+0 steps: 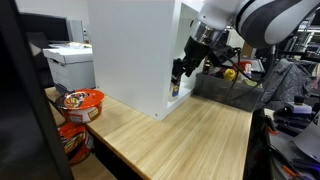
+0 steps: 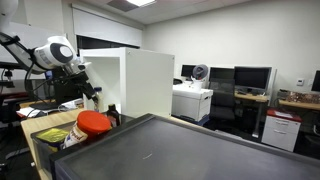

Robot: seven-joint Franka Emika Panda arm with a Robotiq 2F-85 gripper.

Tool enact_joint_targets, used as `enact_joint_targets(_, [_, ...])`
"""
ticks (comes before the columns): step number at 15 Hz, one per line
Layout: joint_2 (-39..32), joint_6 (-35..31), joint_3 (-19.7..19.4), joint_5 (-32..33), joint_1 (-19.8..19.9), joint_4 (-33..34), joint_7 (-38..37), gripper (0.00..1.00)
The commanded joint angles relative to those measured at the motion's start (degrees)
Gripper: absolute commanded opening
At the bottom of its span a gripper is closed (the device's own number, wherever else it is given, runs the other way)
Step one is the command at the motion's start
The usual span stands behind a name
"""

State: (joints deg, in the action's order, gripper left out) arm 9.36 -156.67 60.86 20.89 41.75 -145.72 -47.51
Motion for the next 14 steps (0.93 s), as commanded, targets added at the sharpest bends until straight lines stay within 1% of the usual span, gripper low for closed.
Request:
enact_joint_targets(1, [1.3, 5.59, -12.65, -9.74, -13.93, 0.19, 9.11, 1.0])
enact_joint_targets(5, [3.97, 10.54, -27.09, -19.83, -28.91, -0.12, 19.72, 1.0])
enact_joint_targets(7, [7.99, 14.76, -34.25, -24.08, -35.45, -1.0, 24.01, 1.0])
enact_joint_targets(9, [10.82, 19.2, -39.68, -24.89, -40.01, -1.21, 26.01, 1.0])
enact_joint_targets(10, [12.29, 21.83, -41.56, -24.64, -41.41, -1.06, 26.64, 1.0])
enact_joint_targets(12, [14.89, 26.66, -44.22, -22.68, -43.06, -0.79, 26.74, 1.0])
enact_joint_targets(14, [17.11, 30.85, -46.01, -22.08, -44.08, -0.25, 26.31, 1.0])
